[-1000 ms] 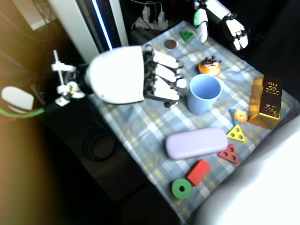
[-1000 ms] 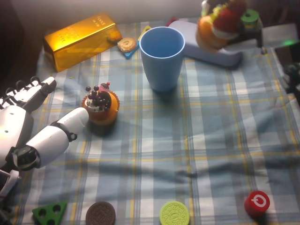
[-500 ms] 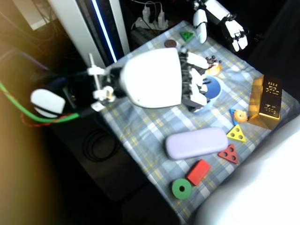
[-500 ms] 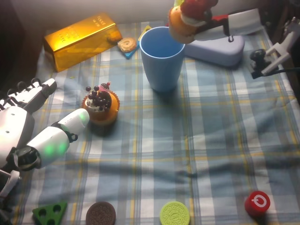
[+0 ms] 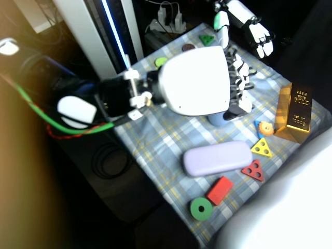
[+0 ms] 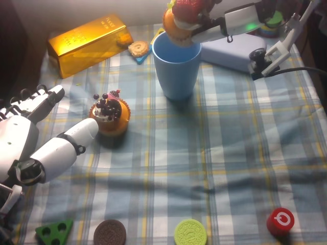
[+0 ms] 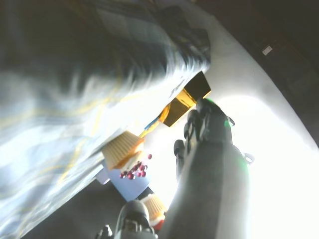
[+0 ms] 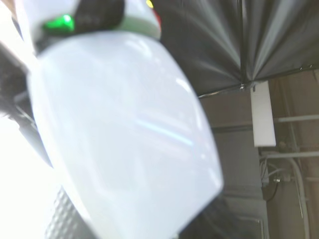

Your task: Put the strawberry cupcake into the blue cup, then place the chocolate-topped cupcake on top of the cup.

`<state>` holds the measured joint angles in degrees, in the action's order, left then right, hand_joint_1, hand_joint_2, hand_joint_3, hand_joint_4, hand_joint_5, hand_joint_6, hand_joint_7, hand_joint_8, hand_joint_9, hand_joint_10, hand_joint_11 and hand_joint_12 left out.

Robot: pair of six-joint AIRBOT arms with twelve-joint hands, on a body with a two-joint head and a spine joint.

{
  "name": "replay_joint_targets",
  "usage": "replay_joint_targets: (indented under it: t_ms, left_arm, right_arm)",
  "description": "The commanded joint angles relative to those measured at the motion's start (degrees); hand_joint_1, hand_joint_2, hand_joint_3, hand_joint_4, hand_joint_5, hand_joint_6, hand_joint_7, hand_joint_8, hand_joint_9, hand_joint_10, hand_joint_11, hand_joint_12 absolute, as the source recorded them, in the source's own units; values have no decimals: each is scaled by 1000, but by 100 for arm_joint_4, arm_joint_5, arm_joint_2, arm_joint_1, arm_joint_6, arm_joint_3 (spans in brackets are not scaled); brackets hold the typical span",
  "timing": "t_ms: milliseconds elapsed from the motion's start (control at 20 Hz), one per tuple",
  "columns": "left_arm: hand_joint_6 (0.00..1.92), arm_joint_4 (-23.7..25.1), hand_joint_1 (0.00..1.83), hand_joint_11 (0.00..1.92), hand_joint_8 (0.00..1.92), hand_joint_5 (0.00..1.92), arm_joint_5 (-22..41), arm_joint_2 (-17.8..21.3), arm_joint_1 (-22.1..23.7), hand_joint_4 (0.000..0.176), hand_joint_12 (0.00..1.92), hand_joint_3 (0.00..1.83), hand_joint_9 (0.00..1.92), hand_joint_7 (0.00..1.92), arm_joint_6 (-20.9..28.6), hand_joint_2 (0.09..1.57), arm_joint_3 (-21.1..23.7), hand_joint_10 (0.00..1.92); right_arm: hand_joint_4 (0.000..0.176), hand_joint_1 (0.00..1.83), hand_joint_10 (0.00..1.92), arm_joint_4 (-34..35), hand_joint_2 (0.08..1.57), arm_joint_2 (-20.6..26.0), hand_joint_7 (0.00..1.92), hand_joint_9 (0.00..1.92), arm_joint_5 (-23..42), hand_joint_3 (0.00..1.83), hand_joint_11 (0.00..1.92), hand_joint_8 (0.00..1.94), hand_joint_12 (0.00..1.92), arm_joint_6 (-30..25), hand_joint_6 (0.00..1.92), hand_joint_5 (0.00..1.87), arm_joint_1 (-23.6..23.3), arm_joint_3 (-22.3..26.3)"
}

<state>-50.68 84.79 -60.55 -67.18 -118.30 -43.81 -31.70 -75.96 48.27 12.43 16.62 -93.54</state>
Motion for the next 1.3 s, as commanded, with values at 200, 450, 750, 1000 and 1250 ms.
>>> replay_joint_targets:
  t_ms: [200, 450, 750, 1000, 1250]
  left_arm:
    - [0, 305, 135, 0, 1, 313, 595, 19, 61, 88, 434, 1, 212, 227, 23, 1087, -37, 2]
    - [2, 303, 157, 0, 2, 333, 596, 19, 59, 87, 383, 0, 194, 224, 23, 1074, -35, 0]
    - [1, 304, 142, 0, 0, 350, 596, 22, 62, 83, 459, 0, 218, 232, 23, 1071, -36, 2]
    - [2, 303, 147, 0, 3, 337, 597, 26, 62, 89, 366, 0, 191, 220, 23, 1074, -33, 2]
    - [1, 302, 154, 0, 2, 340, 590, 25, 62, 86, 406, 0, 208, 230, 23, 1078, -31, 4]
  right_arm:
    - [0, 1179, 29, 229, 1047, 4, 1335, 1461, 475, 1, 1064, 58, 1163, -78, 694, 1141, -99, -16]
    - [0, 1064, 0, 147, 961, -7, 1015, 1213, 415, 0, 1002, 81, 966, -78, 62, 869, -97, 2]
    - [0, 1035, 0, 142, 921, -8, 766, 880, 414, 0, 852, 0, 688, -79, 0, 747, -98, 9]
    - [0, 1017, 9, 51, 923, -8, 775, 931, 368, 0, 925, 2, 695, -112, 1, 742, -98, 9]
    - [0, 1013, 9, 6, 933, -8, 750, 779, 347, 0, 747, 0, 689, -151, 1, 743, -99, 9]
